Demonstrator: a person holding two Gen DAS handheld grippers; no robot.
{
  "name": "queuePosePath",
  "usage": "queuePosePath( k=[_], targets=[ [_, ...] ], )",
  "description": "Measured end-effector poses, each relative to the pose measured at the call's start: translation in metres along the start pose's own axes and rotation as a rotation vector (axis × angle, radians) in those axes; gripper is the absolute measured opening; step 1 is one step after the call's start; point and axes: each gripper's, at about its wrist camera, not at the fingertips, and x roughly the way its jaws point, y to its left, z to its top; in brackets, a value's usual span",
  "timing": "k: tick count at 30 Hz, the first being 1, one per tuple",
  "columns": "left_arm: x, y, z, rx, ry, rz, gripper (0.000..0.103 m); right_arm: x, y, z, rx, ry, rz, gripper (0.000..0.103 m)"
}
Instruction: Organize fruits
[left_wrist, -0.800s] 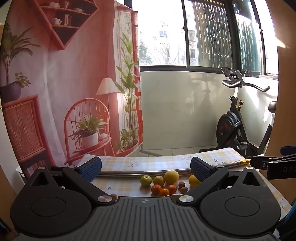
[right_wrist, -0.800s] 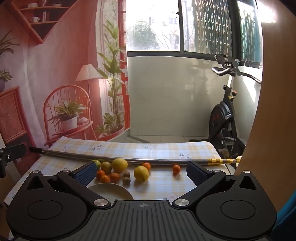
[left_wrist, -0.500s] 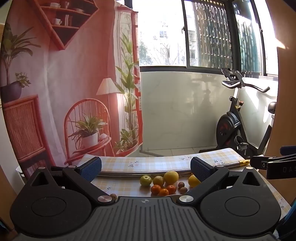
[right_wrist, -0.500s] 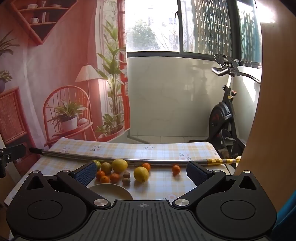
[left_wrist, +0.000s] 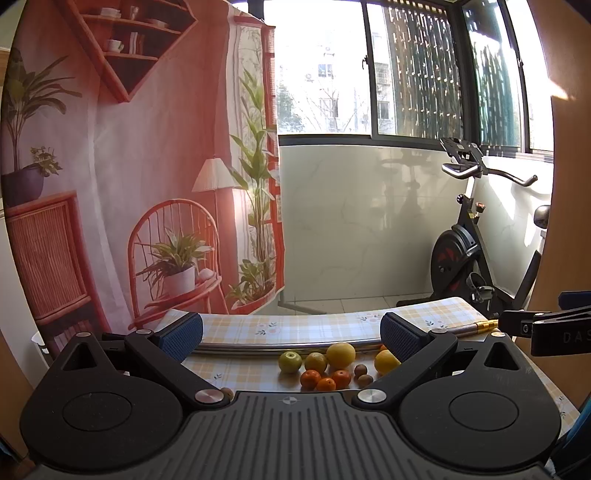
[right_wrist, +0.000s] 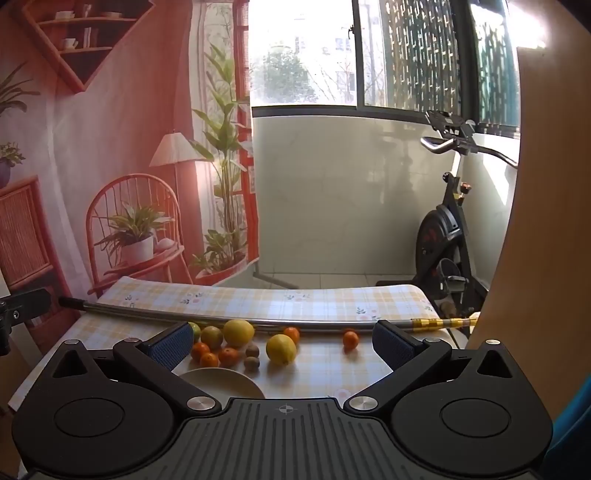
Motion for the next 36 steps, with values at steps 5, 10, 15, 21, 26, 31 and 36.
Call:
queuePosePath(
  k=[5, 10, 15, 21, 26, 31, 36],
  targets=[
    [-0.0008, -0.0008, 0.0002, -0.001, -0.001, -0.002, 0.103, -0.0009, -0.0017, 0.0011, -0.001, -0.002, 0.000, 0.103],
    [-0.0012, 0.0004, -0.0002, 0.001, -0.005, -0.006, 0.103, -0.0040, -0.0033, 0.0030, 0.000, -0.004, -0.001, 0.103],
    [-0.0010, 0.0004, -0.0008, 0.001, -0.005, -0.006, 0.103, -0.0056, -0.0037, 0.0036, 0.002, -0.005, -0.002, 0.103],
    [-0.0014, 0.0014, -0.0011, -0.001, -0.004, -0.012, 0.103, -0.0067, -0.0019, 0.0044, 0.003, -0.006, -0.003, 0.103],
    [-0.0016, 0.0017, -0.0011, -0.001, -0.004, -0.013, 0.103, -0.0076, -0.0014, 0.0046, 0.004, -0.008, -0.003, 0.103],
    [-0.0017, 0.0014, -0.0013, -0.002, -0.004, -0.013, 0.103, -0.0076, -0.0012, 0.0044, 0.004, -0.008, -0.003, 0.103],
    [-0.0016, 0.0012, -0.0014, -0.001, -0.004, -0.013, 0.103, -0.0074, -0.0011, 0.0041, 0.003, -0.009, -0.003, 0.103]
  ],
)
